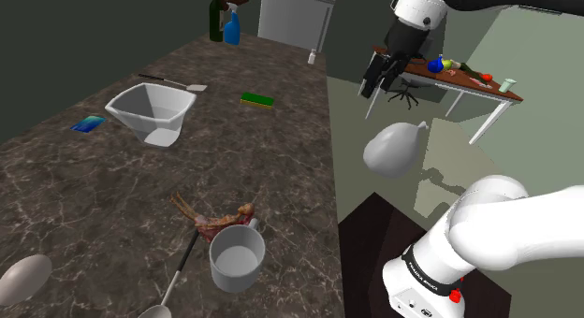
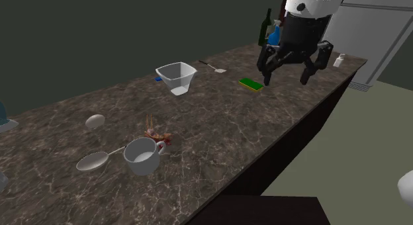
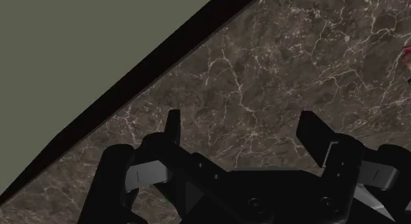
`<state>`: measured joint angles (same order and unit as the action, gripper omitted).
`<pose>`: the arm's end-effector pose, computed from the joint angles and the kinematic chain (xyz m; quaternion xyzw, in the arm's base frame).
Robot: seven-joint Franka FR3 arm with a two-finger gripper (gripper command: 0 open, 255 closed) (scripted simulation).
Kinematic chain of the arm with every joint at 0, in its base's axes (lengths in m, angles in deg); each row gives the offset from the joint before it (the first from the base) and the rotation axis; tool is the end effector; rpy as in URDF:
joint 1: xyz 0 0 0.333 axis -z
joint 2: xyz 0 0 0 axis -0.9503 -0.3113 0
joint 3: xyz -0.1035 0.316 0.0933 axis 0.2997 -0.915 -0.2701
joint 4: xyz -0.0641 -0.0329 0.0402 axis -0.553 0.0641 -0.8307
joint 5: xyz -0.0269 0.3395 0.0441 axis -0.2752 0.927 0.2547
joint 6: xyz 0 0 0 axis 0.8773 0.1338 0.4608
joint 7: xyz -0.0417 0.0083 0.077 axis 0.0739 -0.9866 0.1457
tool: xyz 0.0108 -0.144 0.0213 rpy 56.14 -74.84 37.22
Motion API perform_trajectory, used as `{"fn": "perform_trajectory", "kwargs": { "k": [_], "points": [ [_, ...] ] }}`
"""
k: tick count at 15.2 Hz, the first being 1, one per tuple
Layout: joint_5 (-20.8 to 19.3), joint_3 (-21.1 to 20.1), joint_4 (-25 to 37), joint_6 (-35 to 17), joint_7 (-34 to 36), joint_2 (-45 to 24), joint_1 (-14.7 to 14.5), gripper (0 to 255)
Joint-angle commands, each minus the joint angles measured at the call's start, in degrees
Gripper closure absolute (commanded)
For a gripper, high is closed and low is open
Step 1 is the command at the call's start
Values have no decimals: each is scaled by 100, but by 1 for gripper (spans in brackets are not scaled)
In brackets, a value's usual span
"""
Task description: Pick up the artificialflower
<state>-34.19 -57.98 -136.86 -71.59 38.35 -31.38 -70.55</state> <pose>0.2624 -0.0242 0.5754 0.9986 -0.0017 0.0480 0.0220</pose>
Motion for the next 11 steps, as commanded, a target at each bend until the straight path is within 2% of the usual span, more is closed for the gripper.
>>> {"fn": "perform_trajectory", "kwargs": {
  "k": [1, 11],
  "points": [
    [0, 0, 0, 0, 0, 0, 0, 0],
    [612, -723, -270, -1086, 515, -918, -585, 0]
  ]
}}
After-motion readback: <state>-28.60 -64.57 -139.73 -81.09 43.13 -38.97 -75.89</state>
